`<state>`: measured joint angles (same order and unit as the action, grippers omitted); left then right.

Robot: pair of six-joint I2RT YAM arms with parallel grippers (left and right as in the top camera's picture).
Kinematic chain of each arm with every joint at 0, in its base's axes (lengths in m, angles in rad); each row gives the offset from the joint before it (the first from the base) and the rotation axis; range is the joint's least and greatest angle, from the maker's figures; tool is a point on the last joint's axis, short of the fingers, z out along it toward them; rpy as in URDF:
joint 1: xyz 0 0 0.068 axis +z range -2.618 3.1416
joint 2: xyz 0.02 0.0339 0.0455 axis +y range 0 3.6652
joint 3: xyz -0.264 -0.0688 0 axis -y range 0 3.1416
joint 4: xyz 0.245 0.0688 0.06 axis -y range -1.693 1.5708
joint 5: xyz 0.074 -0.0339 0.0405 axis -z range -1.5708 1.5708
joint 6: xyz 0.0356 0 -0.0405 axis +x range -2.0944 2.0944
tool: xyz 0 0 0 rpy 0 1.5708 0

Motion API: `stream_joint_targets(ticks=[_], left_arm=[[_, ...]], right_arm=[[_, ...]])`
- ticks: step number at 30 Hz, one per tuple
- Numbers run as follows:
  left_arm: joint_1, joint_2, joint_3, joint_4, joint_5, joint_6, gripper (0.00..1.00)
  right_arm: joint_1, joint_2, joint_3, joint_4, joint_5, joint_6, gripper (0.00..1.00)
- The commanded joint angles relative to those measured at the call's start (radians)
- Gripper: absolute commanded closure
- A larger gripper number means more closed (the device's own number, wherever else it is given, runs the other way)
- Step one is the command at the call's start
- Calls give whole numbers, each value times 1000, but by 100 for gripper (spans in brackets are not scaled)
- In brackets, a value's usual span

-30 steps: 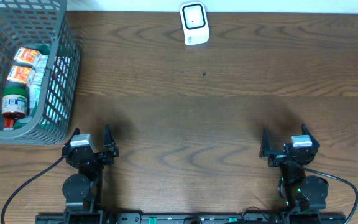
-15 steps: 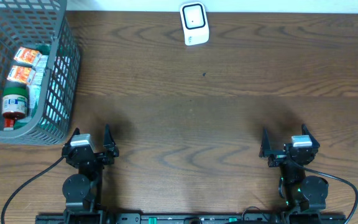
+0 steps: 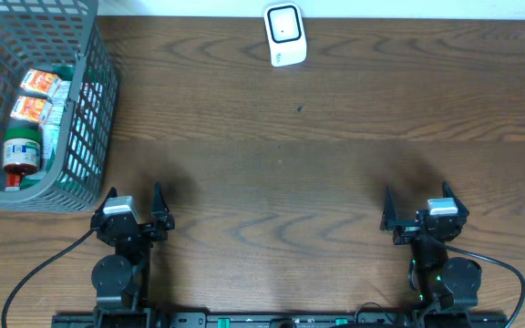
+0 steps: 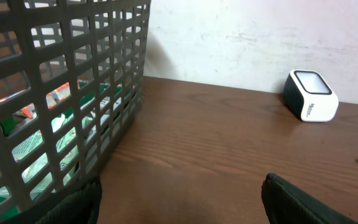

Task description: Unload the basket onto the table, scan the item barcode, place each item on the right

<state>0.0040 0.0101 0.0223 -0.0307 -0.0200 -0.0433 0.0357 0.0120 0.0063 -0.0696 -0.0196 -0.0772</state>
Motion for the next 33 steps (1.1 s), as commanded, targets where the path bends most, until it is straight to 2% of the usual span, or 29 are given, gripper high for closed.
stream_joint_targets(ticks=[1, 20, 24, 28, 33], left_arm=[[3, -4, -18, -40, 5, 21, 17], [3, -4, -18, -37, 42, 15, 17], [3, -4, -18, -30, 135, -57, 17], [3, -4, -16, -14, 309, -83, 17], [3, -4, 51, -106, 323, -93, 17]], right_arm=[[-11, -5, -1, -4, -8, -6, 1], [-11, -5, -1, -4, -8, -6, 1], [-11, -5, -1, -4, -8, -6, 1], [-11, -5, -1, -4, -8, -6, 1], [-11, -5, -1, -4, -8, -6, 1]])
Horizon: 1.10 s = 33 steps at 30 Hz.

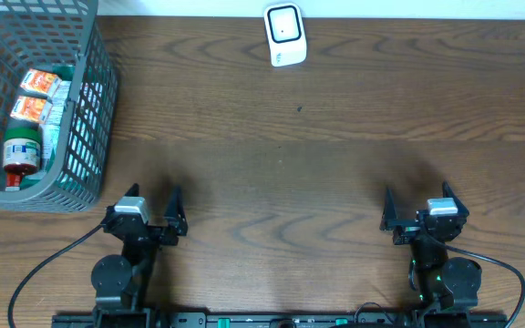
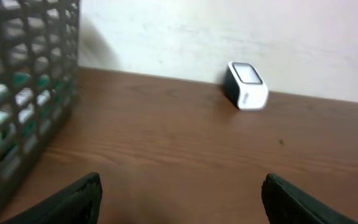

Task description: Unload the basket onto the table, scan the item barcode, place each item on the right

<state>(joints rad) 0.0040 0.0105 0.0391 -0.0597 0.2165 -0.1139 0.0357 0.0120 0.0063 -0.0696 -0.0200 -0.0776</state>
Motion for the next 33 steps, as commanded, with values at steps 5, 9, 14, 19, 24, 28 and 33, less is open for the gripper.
stream_joint_targets(ticks=[5, 9, 14, 19, 24, 28, 33], left_arm=[[3, 18, 215, -246, 86, -51, 17], [3, 111, 433, -377, 86, -141, 17], [3, 324, 754, -481, 85, -141, 17], [3, 618, 1128, -669, 27, -72, 17], [3, 970, 1594, -977, -91, -19, 17], [3, 1228, 1970, -1184, -236, -16, 17], [45, 1463, 2232, -1316, -319, 8, 17]], right_arm=[[-11, -5, -1, -4, -7, -6, 1], [-11, -5, -1, -4, -7, -6, 1], [-11, -5, -1, -4, -7, -6, 1], [-11, -5, -1, -4, -7, -6, 1], [-11, -5, -1, -4, -7, -6, 1], [-11, -5, -1, -4, -7, -6, 1], [-11, -5, -1, -4, -7, -6, 1]])
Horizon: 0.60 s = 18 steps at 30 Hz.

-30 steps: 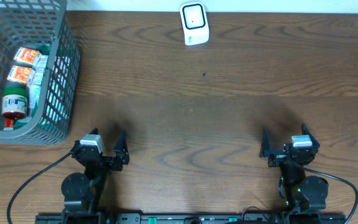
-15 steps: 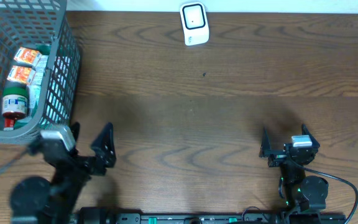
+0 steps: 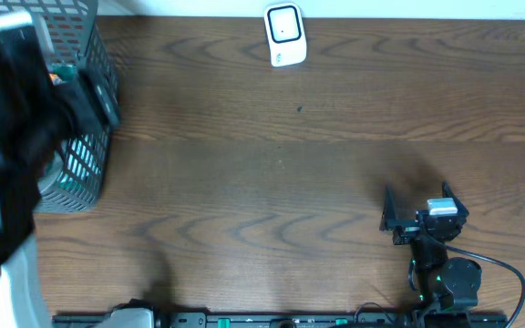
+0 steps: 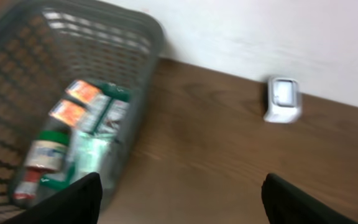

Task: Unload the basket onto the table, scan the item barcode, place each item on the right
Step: 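Move the left gripper up and over into the grey basket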

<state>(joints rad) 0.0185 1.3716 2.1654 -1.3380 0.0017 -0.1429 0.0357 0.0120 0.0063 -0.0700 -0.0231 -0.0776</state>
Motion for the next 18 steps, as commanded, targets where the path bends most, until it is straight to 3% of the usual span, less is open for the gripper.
stream_joint_targets(ticks=[1, 7, 18], left_arm=[[61, 153, 124, -46, -104, 42, 17], [180, 291, 124, -50, -105, 292, 17], [323, 444, 122, -11, -82, 299, 17]], right_arm=[[-11, -5, -1, -3, -4, -6, 1], [-11, -5, -1, -3, -4, -6, 1], [-11, -5, -1, -3, -4, -6, 1]])
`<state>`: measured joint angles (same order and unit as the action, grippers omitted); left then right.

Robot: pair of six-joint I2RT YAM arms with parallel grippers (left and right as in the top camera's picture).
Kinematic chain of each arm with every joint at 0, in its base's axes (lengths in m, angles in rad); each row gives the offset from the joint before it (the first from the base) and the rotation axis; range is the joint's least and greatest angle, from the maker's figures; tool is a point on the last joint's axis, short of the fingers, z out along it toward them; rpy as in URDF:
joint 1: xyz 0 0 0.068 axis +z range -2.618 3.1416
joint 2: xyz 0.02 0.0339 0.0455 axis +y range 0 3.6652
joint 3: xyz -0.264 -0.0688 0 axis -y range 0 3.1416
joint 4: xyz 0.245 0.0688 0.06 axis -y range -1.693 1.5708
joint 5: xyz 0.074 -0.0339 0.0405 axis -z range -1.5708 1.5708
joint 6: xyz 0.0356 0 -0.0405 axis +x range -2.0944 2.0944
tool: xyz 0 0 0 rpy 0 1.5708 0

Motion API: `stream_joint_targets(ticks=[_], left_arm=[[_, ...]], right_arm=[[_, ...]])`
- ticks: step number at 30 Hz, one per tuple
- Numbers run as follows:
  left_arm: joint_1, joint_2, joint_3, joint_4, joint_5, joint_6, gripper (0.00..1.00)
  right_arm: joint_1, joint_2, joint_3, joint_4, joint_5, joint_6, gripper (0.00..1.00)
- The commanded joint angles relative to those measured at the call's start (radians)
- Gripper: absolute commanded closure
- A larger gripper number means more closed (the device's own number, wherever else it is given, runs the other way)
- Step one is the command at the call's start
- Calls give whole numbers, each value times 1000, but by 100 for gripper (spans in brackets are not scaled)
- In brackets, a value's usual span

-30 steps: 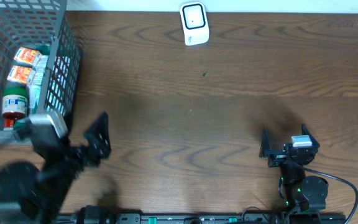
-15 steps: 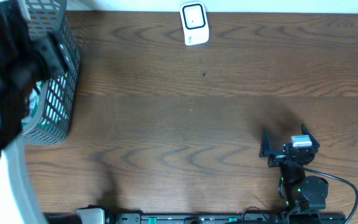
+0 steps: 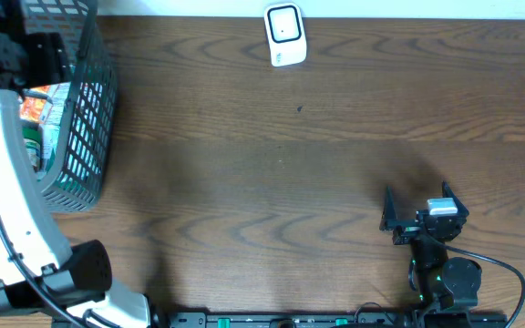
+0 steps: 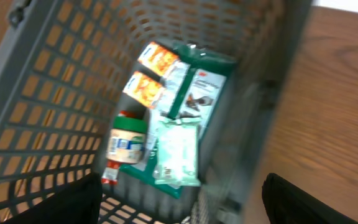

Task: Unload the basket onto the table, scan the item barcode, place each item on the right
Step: 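Move the left gripper up and over into the grey basket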

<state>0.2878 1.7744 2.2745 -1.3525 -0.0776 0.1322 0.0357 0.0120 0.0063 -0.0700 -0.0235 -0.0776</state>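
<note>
A grey mesh basket [image 3: 87,118] at the table's far left holds the items. The left wrist view looks down into this basket [image 4: 55,99]: two orange boxes [image 4: 149,76], a dark green packet [image 4: 199,93], a bottle [image 4: 127,144] with a white label and red cap, and a pale green wipes pack [image 4: 178,153]. My left gripper [image 3: 21,47] hangs high over the basket; its fingers stand wide apart, so the left gripper [image 4: 179,208] is open and holds nothing. A white scanner [image 3: 283,35] sits at the far edge. My right gripper [image 3: 417,211] rests open near the front right.
The left arm's white link [image 3: 3,182] runs down the left edge of the overhead view and covers part of the basket. The brown wooden table [image 3: 290,155] stretches between the basket, the scanner and the right arm. A pale wall lies behind the scanner.
The left arm has moved further over the basket. Its camera, which looked at the basket and scanner from a slant, now looks straight down at the items. The right arm has not moved.
The left gripper rested open at the front left, beside the basket's wall. Then it had turned a little to the right, facing the scanner. Then the arm was raised high by the basket, and now the open gripper hangs above the items inside. The right arm stayed put.
</note>
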Motion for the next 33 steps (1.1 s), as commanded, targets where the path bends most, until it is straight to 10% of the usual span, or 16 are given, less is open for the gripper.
stream_joint_targets(ticks=[1, 33], left_arm=[[76, 58, 13, 3, -2, 25, 17], [411, 587, 1, 33, 224, 141, 8]], right_arm=[[-11, -5, -1, -3, -4, -6, 1], [-11, -5, -1, -3, -4, -6, 1]])
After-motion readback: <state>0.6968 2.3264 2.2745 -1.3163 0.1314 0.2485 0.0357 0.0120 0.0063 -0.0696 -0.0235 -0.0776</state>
